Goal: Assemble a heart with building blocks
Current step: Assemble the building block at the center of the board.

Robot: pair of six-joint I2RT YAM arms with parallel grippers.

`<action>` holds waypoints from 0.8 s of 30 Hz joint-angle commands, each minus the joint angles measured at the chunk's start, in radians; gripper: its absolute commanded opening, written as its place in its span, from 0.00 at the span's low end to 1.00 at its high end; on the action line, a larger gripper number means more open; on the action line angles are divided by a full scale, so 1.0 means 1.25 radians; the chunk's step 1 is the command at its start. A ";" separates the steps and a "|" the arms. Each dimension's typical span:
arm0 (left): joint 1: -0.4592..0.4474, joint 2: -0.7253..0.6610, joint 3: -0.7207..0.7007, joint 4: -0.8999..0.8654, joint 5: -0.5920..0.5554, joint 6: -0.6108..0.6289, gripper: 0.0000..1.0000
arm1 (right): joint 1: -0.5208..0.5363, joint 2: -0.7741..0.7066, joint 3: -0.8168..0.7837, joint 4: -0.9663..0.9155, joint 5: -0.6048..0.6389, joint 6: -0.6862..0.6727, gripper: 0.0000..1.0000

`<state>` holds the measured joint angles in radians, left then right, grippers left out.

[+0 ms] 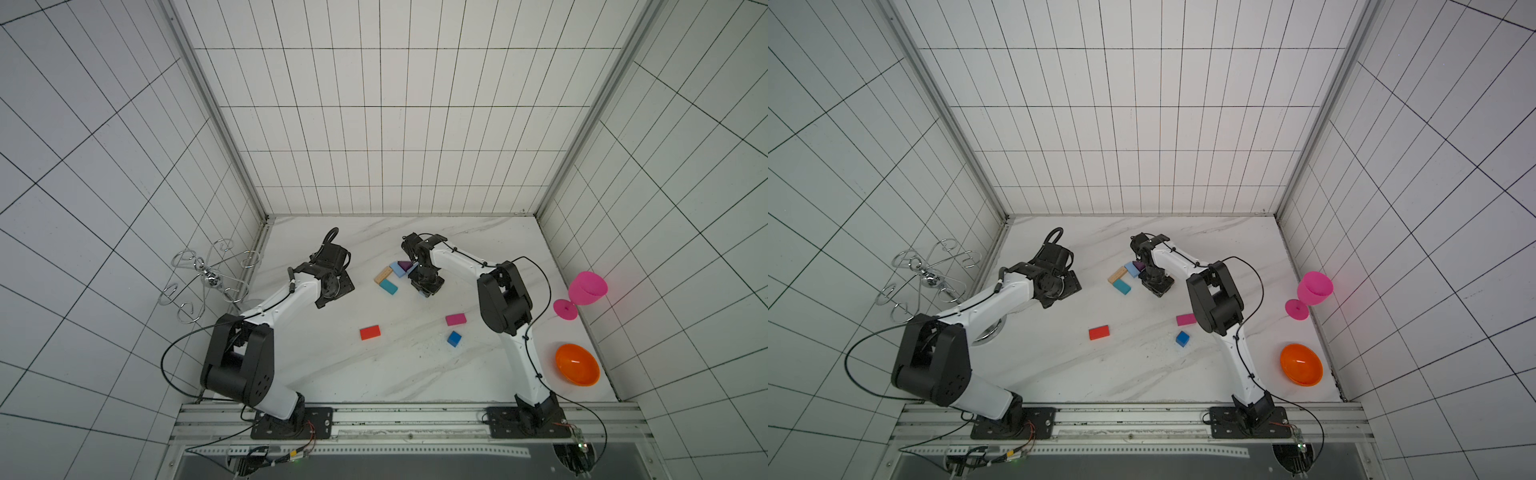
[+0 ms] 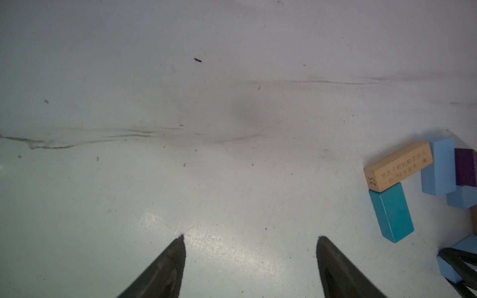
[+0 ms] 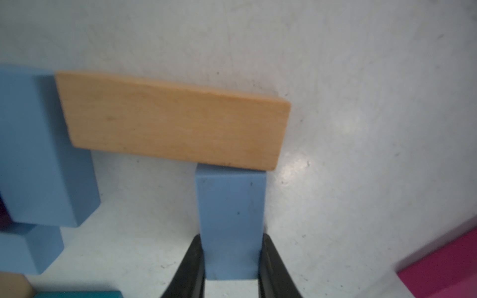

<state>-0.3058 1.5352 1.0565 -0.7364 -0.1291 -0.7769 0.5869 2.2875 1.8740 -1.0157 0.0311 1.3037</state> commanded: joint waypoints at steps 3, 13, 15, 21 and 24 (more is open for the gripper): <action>0.004 0.011 0.024 0.015 0.000 0.006 0.79 | -0.009 0.037 0.023 0.003 0.012 0.001 0.00; 0.005 0.020 0.021 0.021 0.011 0.004 0.78 | -0.004 0.041 0.035 -0.032 0.009 0.021 0.00; 0.005 0.022 0.021 0.022 0.013 0.003 0.78 | 0.000 0.038 0.035 -0.038 0.016 0.028 0.00; 0.005 0.023 0.019 0.025 0.015 0.003 0.79 | 0.006 0.033 0.043 -0.050 0.031 0.043 0.00; 0.005 0.023 0.017 0.025 0.015 0.002 0.79 | 0.007 0.032 0.046 -0.051 0.036 0.042 0.00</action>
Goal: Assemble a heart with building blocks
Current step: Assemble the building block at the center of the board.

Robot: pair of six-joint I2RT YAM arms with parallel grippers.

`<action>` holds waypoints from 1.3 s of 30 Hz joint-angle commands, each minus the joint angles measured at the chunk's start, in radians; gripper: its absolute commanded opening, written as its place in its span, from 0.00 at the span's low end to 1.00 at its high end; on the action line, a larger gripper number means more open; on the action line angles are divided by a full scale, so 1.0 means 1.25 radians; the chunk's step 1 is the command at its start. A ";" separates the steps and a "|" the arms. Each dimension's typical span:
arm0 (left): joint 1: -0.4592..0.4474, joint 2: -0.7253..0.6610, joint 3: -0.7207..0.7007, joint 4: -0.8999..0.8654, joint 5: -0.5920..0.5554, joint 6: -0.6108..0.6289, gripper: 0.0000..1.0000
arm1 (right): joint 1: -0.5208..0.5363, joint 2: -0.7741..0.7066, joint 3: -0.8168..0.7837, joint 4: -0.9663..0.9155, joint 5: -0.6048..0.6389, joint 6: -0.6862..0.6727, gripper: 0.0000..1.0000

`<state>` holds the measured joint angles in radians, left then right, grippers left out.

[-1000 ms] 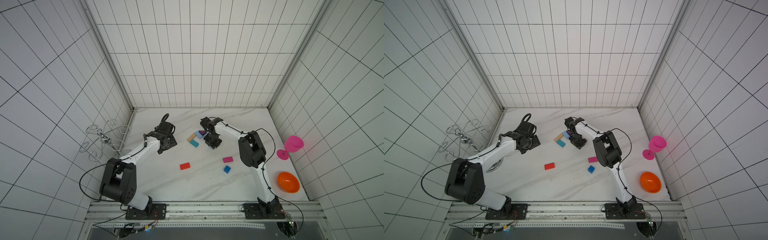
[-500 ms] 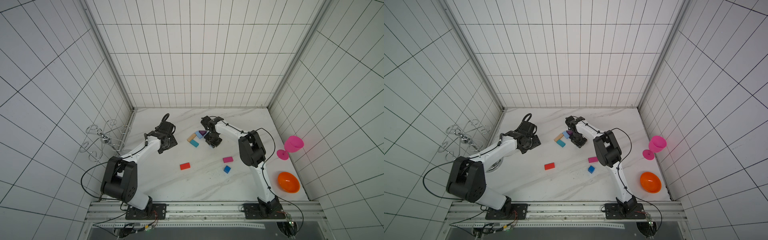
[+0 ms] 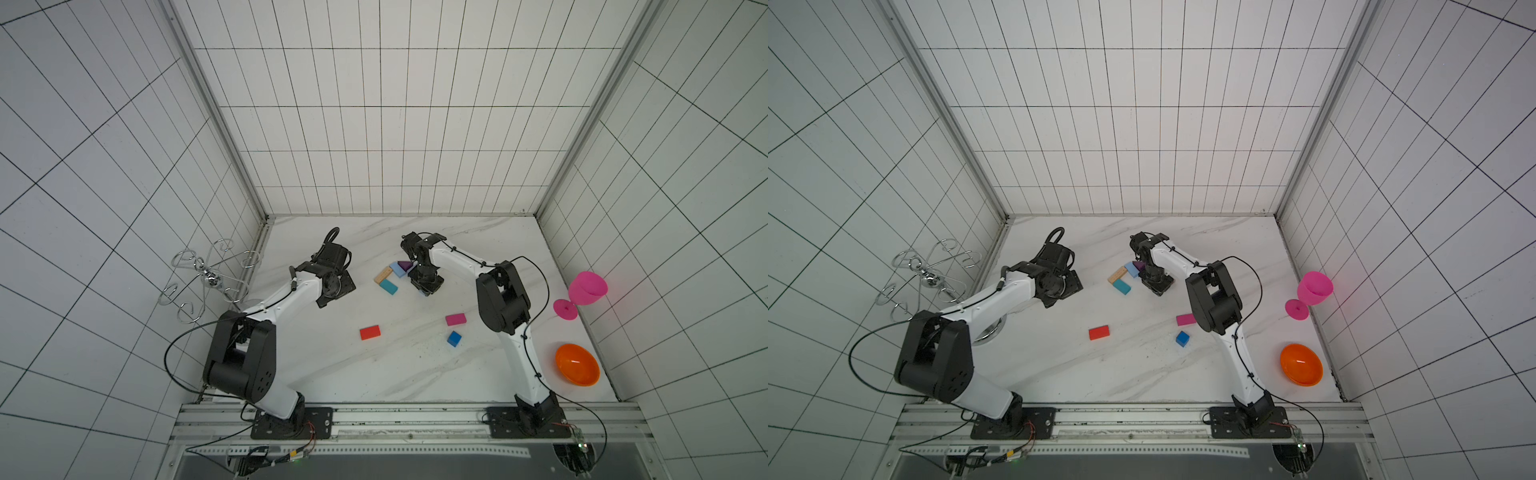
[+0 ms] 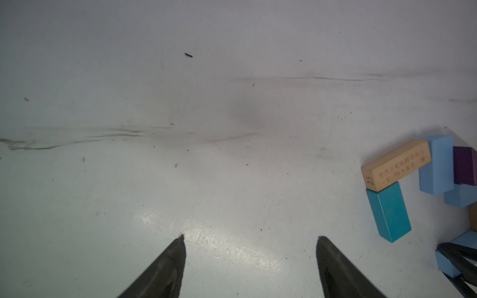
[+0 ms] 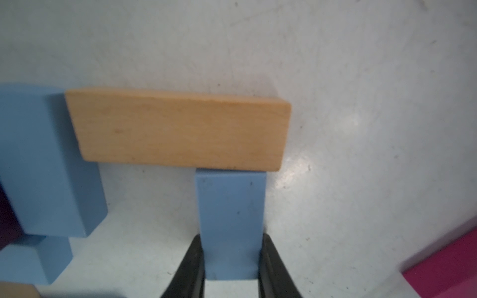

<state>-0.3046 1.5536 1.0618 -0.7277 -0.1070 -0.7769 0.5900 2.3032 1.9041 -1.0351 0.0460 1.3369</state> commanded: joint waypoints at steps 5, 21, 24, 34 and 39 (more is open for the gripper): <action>0.006 0.008 0.010 0.018 -0.002 0.001 0.78 | 0.004 0.018 0.022 -0.039 0.025 0.019 0.00; 0.007 0.011 0.003 0.020 0.002 -0.005 0.78 | 0.002 0.017 0.014 -0.048 0.022 0.031 0.00; 0.008 0.010 0.003 0.021 0.002 -0.007 0.78 | 0.002 0.016 0.014 -0.049 0.021 0.031 0.00; 0.008 0.006 -0.004 0.020 0.003 -0.010 0.78 | 0.002 0.012 0.006 -0.052 0.024 0.036 0.00; 0.008 0.003 -0.007 0.019 0.005 -0.009 0.79 | 0.002 0.013 -0.005 -0.051 0.016 0.038 0.03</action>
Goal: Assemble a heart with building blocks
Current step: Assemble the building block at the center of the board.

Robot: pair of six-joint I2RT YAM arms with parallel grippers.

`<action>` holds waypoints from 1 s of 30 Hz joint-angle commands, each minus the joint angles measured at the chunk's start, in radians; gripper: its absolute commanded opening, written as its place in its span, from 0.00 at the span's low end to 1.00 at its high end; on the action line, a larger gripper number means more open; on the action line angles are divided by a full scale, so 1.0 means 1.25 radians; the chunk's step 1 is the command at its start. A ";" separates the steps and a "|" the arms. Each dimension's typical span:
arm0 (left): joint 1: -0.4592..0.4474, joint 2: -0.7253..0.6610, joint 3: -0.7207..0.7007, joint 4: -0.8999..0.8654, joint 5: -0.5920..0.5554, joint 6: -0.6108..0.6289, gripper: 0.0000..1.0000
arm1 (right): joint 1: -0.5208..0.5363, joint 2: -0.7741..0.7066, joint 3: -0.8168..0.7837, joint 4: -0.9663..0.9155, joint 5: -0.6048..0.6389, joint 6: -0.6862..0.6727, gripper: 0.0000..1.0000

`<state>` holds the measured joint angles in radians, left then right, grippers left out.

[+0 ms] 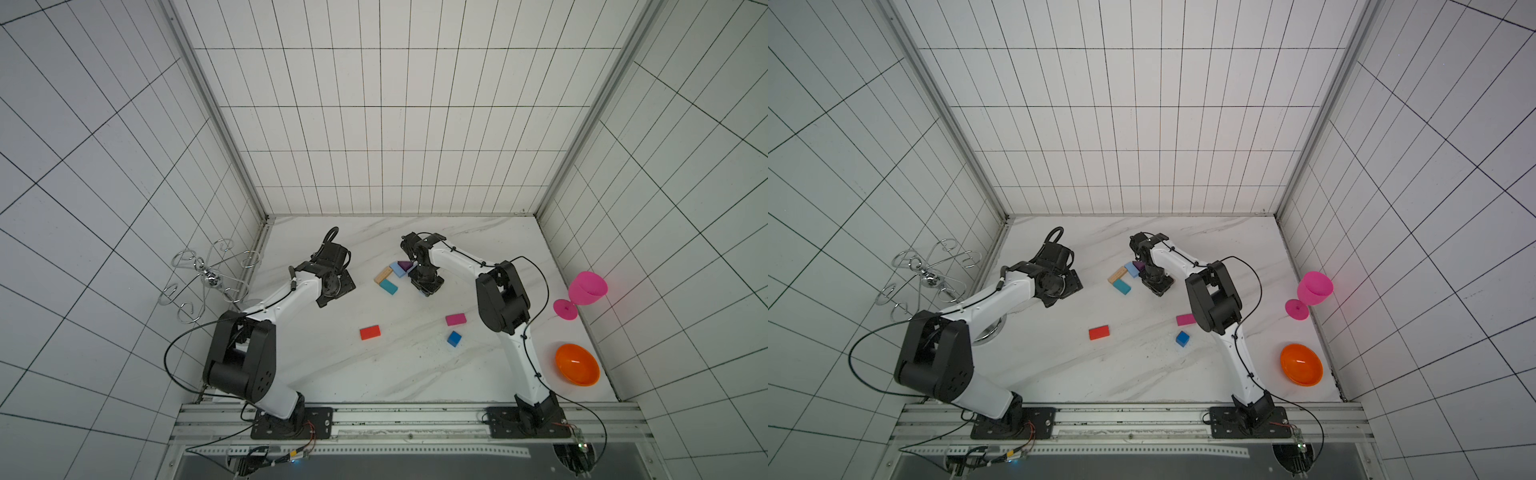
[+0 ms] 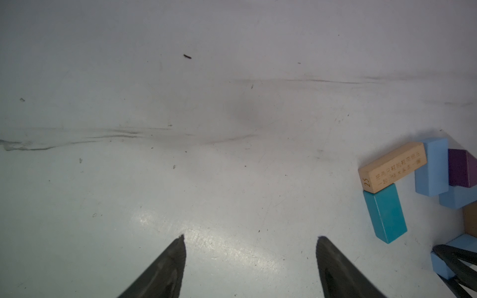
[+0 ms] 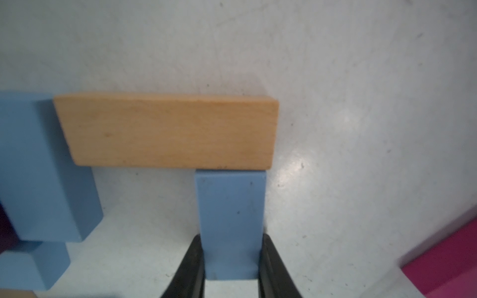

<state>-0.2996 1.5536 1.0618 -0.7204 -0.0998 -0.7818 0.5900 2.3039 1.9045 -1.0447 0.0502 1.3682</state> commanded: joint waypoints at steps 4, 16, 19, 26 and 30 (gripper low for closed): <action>0.004 -0.003 -0.013 0.013 -0.003 -0.008 0.79 | 0.003 0.008 -0.015 -0.044 0.009 0.016 0.26; 0.006 -0.023 -0.026 0.011 -0.003 -0.010 0.78 | 0.003 -0.012 -0.039 -0.028 0.005 0.011 0.66; 0.005 -0.030 -0.026 0.008 -0.005 -0.011 0.78 | 0.004 -0.027 -0.054 -0.003 0.002 -0.002 0.71; 0.005 -0.065 -0.021 -0.022 -0.033 -0.021 0.79 | 0.017 -0.094 -0.070 0.018 0.049 -0.087 0.99; 0.004 -0.095 -0.017 -0.051 -0.049 -0.047 0.80 | 0.020 -0.178 -0.125 0.018 0.067 -0.113 0.99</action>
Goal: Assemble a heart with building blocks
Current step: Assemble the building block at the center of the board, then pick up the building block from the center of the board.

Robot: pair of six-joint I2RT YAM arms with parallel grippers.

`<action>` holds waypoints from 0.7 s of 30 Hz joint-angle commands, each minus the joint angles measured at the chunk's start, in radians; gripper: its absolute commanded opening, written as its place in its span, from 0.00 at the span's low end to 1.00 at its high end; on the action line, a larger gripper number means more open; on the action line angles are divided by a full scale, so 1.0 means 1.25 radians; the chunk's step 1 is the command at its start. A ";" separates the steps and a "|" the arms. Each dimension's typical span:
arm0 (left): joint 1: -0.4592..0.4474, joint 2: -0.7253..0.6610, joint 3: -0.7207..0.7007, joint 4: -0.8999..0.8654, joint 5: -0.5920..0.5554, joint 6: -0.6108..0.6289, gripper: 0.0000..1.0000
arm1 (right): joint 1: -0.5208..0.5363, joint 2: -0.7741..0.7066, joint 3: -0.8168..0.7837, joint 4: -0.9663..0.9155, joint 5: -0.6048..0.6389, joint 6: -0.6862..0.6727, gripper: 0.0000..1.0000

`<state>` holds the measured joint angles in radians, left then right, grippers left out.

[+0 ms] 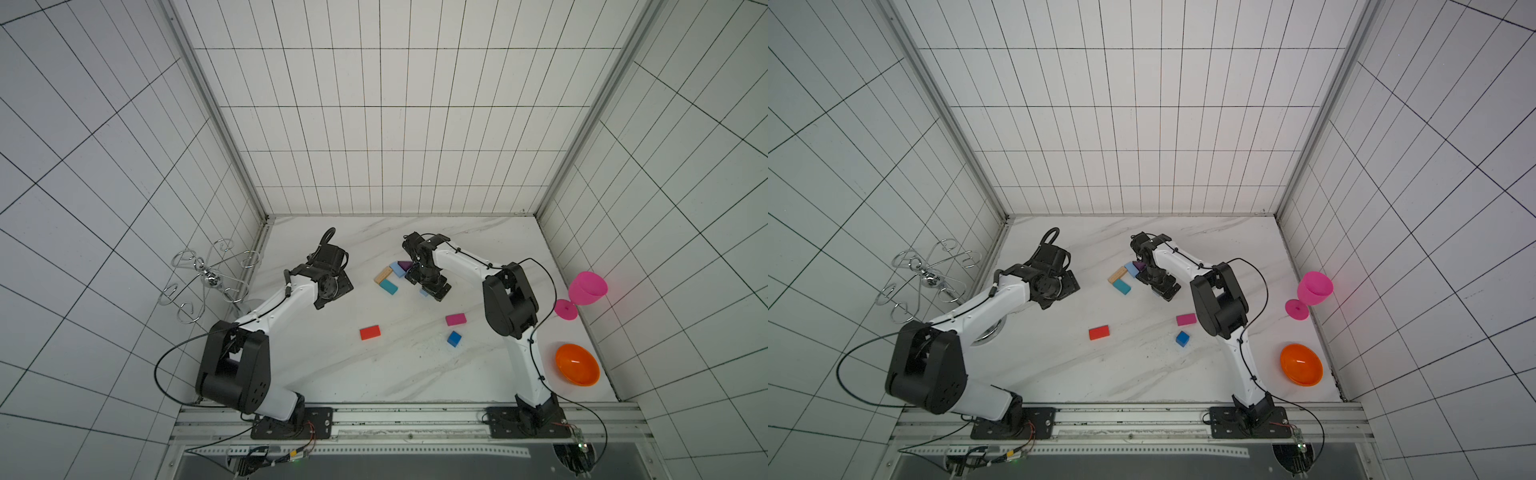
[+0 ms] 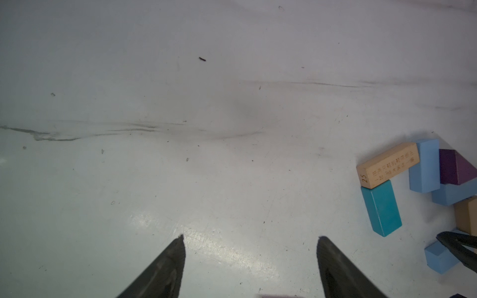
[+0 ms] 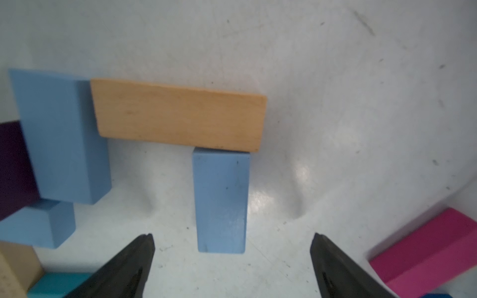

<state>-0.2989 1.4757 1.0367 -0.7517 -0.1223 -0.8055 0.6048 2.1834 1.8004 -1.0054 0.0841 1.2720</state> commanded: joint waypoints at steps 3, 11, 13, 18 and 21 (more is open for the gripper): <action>0.003 -0.057 0.004 -0.065 -0.032 -0.076 0.82 | 0.008 -0.191 -0.118 -0.007 0.060 -0.072 0.99; -0.038 -0.145 -0.087 -0.115 0.121 -0.450 0.98 | -0.061 -0.464 -0.380 0.214 -0.073 -0.831 0.99; -0.092 -0.165 -0.130 -0.094 0.169 -0.596 0.98 | -0.059 -0.472 -0.414 0.111 -0.113 -1.147 0.99; -0.247 -0.151 -0.112 -0.088 0.114 -0.766 0.98 | -0.056 -0.525 -0.581 0.072 -0.011 -1.523 0.98; -0.285 -0.111 -0.107 -0.100 0.102 -0.808 0.98 | -0.050 -0.505 -0.574 0.061 -0.032 -1.565 0.95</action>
<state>-0.6296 1.2991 0.8848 -0.8715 0.0307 -1.6390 0.5320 1.5608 1.0855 -0.9020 0.0429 -0.4099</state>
